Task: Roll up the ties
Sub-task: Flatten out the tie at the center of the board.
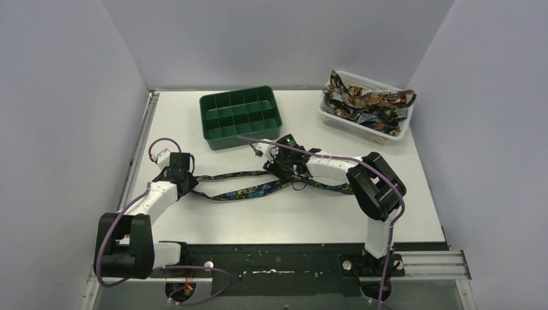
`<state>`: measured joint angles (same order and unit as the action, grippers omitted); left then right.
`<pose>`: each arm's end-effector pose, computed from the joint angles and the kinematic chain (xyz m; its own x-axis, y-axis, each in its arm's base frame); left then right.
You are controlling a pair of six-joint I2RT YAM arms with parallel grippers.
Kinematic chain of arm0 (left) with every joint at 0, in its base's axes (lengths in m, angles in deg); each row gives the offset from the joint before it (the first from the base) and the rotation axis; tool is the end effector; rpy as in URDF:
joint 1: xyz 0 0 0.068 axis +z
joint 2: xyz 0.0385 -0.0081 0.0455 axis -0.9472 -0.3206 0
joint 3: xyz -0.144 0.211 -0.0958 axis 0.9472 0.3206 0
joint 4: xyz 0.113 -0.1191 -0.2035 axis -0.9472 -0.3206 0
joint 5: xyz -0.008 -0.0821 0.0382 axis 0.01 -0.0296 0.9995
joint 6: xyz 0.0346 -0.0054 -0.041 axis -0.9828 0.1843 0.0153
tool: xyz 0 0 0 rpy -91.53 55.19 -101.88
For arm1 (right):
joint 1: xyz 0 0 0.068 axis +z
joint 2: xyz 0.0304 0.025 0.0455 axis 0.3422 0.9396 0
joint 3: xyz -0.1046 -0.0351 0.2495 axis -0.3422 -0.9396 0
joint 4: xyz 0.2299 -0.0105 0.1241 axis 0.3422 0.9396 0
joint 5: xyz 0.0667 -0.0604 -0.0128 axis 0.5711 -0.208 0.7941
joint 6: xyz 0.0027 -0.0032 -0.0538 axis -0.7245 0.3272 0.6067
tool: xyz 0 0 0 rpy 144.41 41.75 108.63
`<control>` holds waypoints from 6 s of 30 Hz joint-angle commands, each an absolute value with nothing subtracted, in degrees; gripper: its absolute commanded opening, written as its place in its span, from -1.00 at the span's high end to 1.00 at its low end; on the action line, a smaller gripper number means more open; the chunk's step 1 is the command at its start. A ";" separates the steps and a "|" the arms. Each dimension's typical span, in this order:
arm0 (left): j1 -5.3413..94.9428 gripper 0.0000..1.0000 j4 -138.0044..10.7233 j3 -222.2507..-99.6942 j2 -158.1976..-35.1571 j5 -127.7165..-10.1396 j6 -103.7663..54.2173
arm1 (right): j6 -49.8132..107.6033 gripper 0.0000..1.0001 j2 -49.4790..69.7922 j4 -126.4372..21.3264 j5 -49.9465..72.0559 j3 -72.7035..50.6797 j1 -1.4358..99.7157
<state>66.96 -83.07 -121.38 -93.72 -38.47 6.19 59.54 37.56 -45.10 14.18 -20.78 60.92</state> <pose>0.2252 -0.0036 0.1643 -0.5268 -0.5879 -0.6138 -0.6655 0.7346 -0.1324 0.2931 0.2628 0.1578 -0.2387 -0.7319 -0.6382 -0.9065 0.4037 -0.1238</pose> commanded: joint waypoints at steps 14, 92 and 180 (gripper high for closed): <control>67.35 1.00 -50.79 -116.23 -84.14 -48.12 1.95 | 59.29 0.99 20.53 -60.66 7.24 -35.16 65.59; 70.96 -0.30 -74.27 -110.23 -67.79 -49.96 11.81 | 10.37 -0.33 -0.75 -37.77 8.46 -48.89 21.66; 73.87 -0.44 -83.86 -115.98 -65.87 -45.29 9.30 | -9.03 -0.66 -1.78 -35.92 4.91 -57.91 34.25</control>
<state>73.39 -83.74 -113.29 -65.91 -45.92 9.71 -7.73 -4.14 -30.89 9.57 -56.76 37.36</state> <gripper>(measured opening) 0.716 0.821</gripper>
